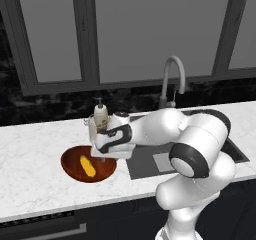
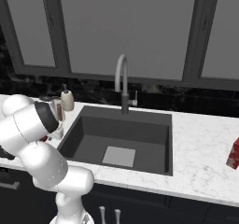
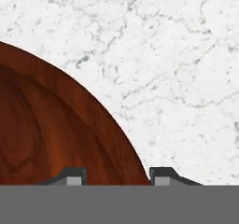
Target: Pick the corn from the sink and place it in the bowl. Then pick the bowl and place it in the microwave. Then close the microwave door and press the start button.
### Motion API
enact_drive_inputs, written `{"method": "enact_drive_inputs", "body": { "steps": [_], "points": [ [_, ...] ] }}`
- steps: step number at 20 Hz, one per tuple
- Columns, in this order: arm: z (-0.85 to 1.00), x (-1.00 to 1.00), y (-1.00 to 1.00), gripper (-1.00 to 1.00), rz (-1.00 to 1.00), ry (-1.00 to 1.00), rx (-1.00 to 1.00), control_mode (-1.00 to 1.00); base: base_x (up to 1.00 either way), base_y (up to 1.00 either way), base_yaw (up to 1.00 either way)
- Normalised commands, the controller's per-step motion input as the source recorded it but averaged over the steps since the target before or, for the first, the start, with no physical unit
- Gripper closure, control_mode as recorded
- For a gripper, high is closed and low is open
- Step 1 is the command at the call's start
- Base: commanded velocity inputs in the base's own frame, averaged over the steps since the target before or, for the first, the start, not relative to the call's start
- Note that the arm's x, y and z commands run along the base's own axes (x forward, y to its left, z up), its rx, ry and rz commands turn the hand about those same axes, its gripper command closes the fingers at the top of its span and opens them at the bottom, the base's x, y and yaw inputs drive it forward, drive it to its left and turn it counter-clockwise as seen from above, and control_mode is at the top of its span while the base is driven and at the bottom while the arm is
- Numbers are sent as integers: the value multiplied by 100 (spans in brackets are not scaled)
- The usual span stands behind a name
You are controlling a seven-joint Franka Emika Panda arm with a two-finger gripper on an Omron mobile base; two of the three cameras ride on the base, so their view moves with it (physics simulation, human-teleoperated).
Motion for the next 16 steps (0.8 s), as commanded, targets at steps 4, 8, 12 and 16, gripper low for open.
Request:
{"method": "enact_drive_inputs", "body": {
  "steps": [4,8,12,16],
  "points": [
    [0,-15,4,100,0,0,0,-100,0,0,0],
    [28,-63,-29,100,-11,-7,2,-100,0,0,0],
    [49,-73,-49,100,-26,-13,6,-100,0,0,0],
    [30,-19,-42,100,-31,6,5,-100,0,0,0]
  ]
}}
